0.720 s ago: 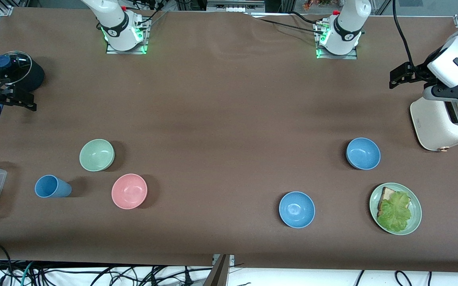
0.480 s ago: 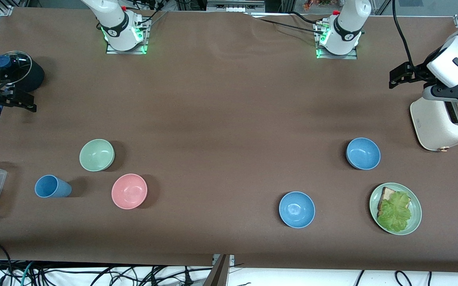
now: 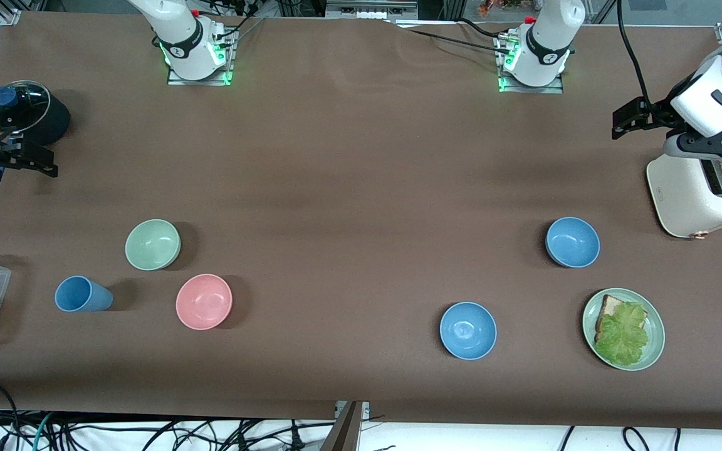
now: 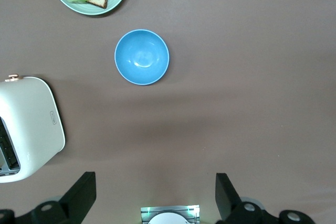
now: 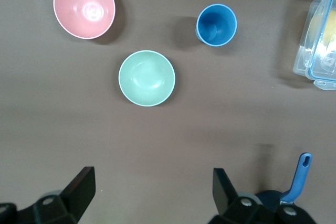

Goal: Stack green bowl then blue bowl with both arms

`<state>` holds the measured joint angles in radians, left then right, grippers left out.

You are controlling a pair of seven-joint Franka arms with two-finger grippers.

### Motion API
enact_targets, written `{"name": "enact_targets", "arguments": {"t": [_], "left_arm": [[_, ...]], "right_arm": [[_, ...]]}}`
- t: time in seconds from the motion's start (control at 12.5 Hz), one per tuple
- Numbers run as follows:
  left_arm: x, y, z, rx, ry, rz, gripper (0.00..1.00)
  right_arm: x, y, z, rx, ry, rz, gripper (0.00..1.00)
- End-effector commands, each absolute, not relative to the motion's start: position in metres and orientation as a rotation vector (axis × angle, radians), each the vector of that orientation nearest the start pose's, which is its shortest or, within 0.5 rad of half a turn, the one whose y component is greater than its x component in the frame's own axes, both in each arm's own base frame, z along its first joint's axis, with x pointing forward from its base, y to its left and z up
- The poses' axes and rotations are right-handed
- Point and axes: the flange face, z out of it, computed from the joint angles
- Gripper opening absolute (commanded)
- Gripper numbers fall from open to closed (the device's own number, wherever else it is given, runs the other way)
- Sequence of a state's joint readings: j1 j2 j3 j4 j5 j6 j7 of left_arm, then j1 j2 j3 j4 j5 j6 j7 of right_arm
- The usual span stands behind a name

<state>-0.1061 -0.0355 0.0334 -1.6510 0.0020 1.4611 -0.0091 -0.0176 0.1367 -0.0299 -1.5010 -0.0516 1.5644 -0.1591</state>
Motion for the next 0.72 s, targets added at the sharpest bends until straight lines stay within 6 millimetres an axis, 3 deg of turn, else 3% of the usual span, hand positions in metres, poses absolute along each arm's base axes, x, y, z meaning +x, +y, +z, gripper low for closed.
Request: {"name": "enact_targets", "arguments": {"t": [0.0, 0.16, 0.64], "left_arm": [[0.524, -0.042, 0.607, -3.104, 0.098, 0.237, 1.00], [0.523, -0.054, 0.607, -3.096, 0.088, 0.234, 1.00], [0.526, -0.043, 0.606, -3.094, 0.071, 0.227, 1.00]], "right_arm": [[0.596, -0.035, 0.583, -3.189, -0.173, 0.115, 0.99], [0.595, -0.034, 0.584, -3.189, -0.171, 0.115, 0.99], [0.595, -0.032, 0.584, -3.189, -0.171, 0.114, 0.99]]}}
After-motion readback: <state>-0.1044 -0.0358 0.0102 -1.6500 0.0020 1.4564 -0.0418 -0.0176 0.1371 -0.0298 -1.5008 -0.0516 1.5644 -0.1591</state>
